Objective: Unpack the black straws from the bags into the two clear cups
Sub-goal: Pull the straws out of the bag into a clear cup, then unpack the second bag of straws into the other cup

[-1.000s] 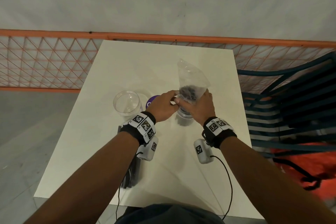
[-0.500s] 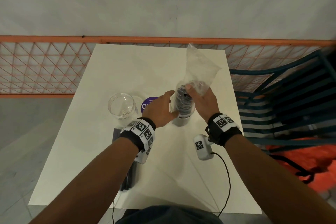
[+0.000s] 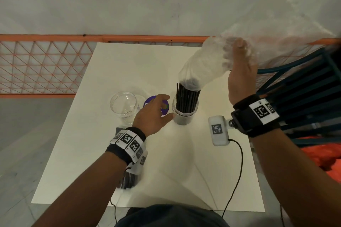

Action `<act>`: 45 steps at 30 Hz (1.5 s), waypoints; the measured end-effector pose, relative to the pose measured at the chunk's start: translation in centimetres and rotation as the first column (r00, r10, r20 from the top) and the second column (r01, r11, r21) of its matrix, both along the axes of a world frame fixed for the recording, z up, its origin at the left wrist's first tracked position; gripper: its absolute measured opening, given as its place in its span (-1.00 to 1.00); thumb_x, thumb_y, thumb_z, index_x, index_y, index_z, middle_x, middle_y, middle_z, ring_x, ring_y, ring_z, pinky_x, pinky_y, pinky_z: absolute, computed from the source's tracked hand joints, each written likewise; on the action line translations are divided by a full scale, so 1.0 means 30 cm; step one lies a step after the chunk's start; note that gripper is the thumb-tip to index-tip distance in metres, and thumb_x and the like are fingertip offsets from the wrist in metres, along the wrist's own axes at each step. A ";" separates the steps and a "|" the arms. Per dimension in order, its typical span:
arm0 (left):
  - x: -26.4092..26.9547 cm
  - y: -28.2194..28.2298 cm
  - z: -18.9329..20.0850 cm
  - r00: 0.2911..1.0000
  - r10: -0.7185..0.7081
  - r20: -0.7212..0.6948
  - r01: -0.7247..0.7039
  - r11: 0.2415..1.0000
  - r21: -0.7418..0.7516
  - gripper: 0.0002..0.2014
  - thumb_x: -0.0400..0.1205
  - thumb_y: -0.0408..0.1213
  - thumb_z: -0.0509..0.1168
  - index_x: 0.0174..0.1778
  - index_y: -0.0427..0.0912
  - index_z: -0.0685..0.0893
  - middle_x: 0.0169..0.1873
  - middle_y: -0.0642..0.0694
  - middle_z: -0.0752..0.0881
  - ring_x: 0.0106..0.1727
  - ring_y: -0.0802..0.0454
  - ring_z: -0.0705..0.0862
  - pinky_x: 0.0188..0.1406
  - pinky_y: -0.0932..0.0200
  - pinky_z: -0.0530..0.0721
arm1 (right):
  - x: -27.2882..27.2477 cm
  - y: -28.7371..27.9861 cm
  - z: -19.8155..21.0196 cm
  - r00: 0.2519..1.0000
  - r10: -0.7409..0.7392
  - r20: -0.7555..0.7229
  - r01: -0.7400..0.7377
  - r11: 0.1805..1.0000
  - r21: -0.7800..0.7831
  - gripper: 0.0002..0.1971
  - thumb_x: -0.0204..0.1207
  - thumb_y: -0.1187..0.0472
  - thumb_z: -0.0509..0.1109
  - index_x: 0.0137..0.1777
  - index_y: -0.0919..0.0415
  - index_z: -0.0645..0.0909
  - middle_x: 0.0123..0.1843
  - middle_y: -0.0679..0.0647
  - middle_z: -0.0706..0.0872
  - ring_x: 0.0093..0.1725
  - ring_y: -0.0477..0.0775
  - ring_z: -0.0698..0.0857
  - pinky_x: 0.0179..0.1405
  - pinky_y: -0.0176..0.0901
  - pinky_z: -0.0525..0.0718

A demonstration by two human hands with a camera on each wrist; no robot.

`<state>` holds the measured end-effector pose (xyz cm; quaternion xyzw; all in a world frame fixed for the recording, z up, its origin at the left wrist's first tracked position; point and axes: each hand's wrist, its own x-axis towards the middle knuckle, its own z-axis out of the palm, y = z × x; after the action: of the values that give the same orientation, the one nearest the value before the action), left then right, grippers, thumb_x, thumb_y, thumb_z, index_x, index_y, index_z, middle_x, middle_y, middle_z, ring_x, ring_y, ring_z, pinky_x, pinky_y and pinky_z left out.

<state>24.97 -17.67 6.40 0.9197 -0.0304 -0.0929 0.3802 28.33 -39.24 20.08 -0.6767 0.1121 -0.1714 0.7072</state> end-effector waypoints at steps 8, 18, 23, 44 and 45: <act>-0.160 0.097 -0.002 0.993 0.006 -0.116 -0.024 0.987 -0.157 -0.76 0.59 -0.03 0.44 0.15 0.10 0.66 -0.20 0.11 0.76 -0.22 0.13 0.74 -0.05 0.15 0.67 | -0.137 -0.080 0.011 0.999 -0.006 0.052 0.013 0.992 -0.127 -0.82 0.78 0.04 0.12 0.16 -0.13 0.57 -0.12 -0.47 0.70 -0.13 -0.55 0.66 -0.07 -0.60 0.56; -0.393 0.216 -0.098 0.979 0.064 -0.193 -0.096 0.982 -0.161 -0.86 0.59 -0.06 0.46 0.03 0.11 0.71 -0.10 0.02 0.79 -0.06 0.13 0.76 0.04 0.17 0.72 | -0.428 -0.127 -0.599 0.684 0.125 -0.718 -0.257 0.963 -0.078 -0.46 0.64 -0.32 0.10 0.02 0.12 0.66 -0.08 0.10 0.61 -0.15 0.11 0.56 -0.22 -0.06 0.50; -0.454 0.244 -0.121 0.972 0.070 -0.223 -0.105 0.984 -0.147 -0.87 0.59 -0.04 0.45 0.03 0.13 0.71 -0.09 0.04 0.80 -0.08 0.15 0.77 0.02 0.15 0.76 | -0.489 -0.119 -0.718 0.538 0.120 -0.834 -0.229 0.973 -0.007 -0.22 0.34 -0.52 0.33 -0.05 0.32 0.58 -0.21 0.23 0.58 -0.25 0.19 0.59 -0.25 0.01 0.62; -0.499 0.522 -0.189 0.933 0.283 -0.223 -0.276 0.959 0.060 -0.83 0.60 0.04 0.41 0.04 0.13 0.65 -0.11 0.15 0.78 -0.15 0.20 0.72 -0.12 0.14 0.61 | -0.545 0.054 -0.547 0.528 -0.026 -0.849 -0.790 0.352 -0.502 -0.36 0.51 -0.45 0.15 -0.48 0.10 0.23 -0.52 -0.05 0.36 -0.48 0.00 0.37 -0.41 -0.11 0.35; -0.502 0.534 -0.192 0.927 0.296 -0.229 -0.282 0.955 0.093 -0.80 0.59 0.07 0.40 0.06 0.14 0.63 -0.08 0.13 0.77 -0.13 0.15 0.73 -0.12 0.13 0.61 | -0.545 0.083 -0.528 0.567 -0.018 -0.824 -0.772 0.336 -0.539 -0.39 0.53 -0.41 0.17 -0.49 0.08 0.24 -0.53 -0.06 0.37 -0.49 -0.01 0.38 -0.42 -0.12 0.35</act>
<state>9.90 -1.66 0.63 0.9068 0.1542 -0.1473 0.3636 11.97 -36.75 4.25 -0.9463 0.0880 0.2643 0.1640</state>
